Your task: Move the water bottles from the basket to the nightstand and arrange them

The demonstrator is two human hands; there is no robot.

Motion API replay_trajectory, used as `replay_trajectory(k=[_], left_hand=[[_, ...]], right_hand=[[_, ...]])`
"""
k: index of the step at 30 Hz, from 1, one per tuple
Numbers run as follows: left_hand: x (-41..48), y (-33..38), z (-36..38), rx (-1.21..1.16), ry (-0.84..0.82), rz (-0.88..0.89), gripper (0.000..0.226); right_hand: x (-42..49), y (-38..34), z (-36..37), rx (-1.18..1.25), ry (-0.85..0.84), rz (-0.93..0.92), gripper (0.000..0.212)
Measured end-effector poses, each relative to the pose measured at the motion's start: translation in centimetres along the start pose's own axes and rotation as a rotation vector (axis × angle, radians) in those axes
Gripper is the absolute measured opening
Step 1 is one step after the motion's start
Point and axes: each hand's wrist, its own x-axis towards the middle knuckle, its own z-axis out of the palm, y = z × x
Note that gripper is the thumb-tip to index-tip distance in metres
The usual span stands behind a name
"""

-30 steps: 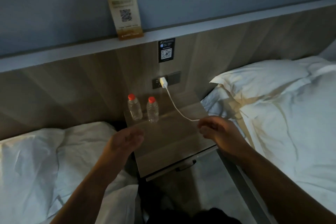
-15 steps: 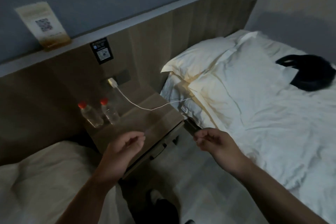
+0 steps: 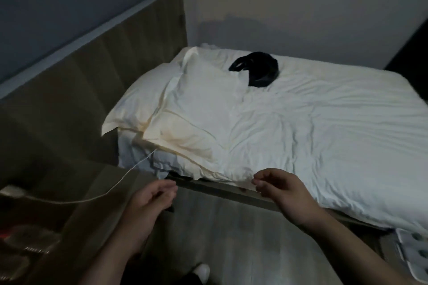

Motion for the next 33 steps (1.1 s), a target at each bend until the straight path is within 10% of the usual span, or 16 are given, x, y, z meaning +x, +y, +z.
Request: replay_trajectory(k=[15,33], left_hand=[[12.6,2.5,12.1,0.288,-0.731,0.105,0.022],[-1.5,1.7,39.7,0.463,-1.480,0.253,0.032]], right_hand=[[-7.3,3.0,-3.1,0.133,0.683,0.281,0.010],[-28.1,10.6,-5.1,0.327,1.324,0.594,0.014]])
